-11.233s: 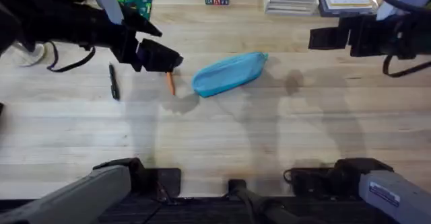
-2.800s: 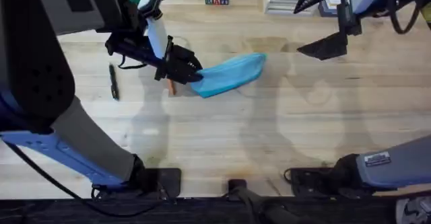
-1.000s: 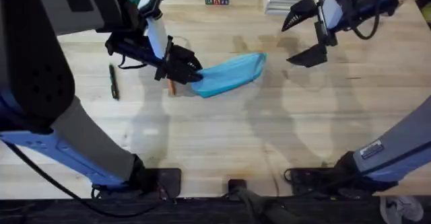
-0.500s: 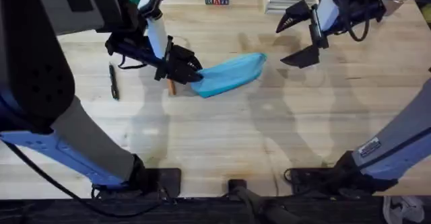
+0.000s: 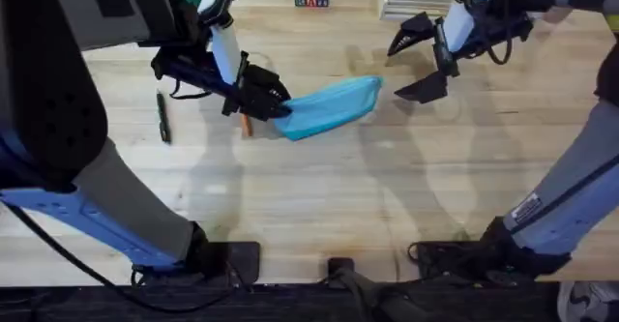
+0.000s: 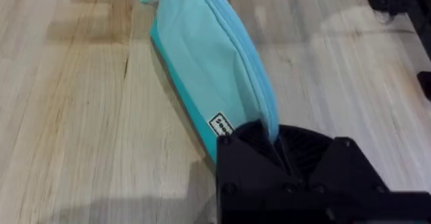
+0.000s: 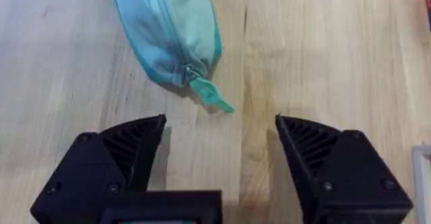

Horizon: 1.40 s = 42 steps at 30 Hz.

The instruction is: Unzip the bag, pick up the pens from the table one at a time and place them inside, then zip the bag closed.

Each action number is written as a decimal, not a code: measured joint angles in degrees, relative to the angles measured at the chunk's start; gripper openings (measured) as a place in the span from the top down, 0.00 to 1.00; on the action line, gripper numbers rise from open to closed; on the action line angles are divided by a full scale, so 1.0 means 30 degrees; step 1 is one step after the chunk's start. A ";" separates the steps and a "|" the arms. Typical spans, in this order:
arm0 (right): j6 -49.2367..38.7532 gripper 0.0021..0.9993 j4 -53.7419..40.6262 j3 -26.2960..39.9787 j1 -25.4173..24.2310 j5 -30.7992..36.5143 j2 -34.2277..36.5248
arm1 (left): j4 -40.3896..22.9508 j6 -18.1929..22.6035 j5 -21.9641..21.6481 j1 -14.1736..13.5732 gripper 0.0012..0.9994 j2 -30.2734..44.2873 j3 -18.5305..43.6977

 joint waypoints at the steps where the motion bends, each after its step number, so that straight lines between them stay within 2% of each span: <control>1: 0.0000 0.01 0.0017 0.0000 0.0116 0.0000 0.0038 | 0.0000 0.0001 0.0000 0.0000 0.96 0.0000 0.0000; 13: 0.0000 0.01 0.0795 0.0015 0.1343 -0.0525 0.0955 | 0.0000 0.0001 0.0000 0.0000 0.96 0.0000 0.0000; 42: 0.0007 0.00 0.0493 0.0015 0.1408 -0.0864 0.1021 | 0.0000 -0.0021 0.0000 0.0000 0.96 0.0003 0.0000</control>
